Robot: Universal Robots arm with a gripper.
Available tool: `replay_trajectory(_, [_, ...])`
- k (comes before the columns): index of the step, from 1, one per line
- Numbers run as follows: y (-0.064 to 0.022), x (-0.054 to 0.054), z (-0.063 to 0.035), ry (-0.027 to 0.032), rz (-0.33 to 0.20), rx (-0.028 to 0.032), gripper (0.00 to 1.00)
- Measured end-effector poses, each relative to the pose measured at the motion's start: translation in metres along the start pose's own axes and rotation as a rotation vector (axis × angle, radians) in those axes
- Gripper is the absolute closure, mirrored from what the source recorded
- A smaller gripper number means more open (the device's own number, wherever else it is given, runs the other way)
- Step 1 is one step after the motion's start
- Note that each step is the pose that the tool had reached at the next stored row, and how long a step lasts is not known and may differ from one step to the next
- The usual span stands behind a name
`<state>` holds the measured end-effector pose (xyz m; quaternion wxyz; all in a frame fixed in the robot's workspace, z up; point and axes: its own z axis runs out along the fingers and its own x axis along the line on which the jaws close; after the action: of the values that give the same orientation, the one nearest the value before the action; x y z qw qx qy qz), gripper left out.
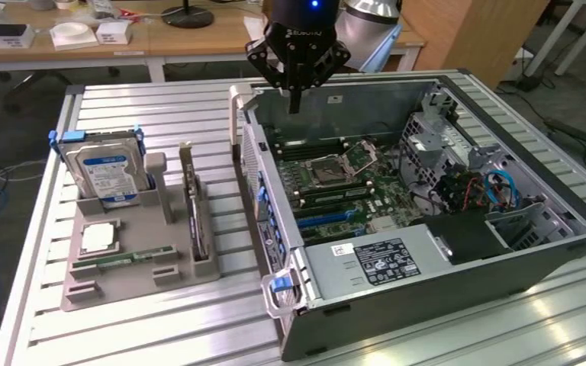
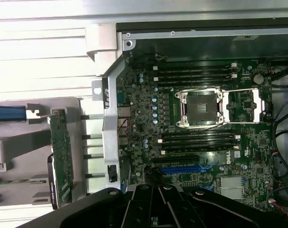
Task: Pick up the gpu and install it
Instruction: 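Reach for the gpu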
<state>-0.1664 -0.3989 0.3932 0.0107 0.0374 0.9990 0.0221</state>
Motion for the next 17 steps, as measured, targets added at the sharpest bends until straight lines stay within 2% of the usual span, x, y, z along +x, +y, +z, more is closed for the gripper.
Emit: replay_trajectory(17, [-0.0017, 0.022, -0.0005, 0.0000, 0.000, -0.0001, 0.90])
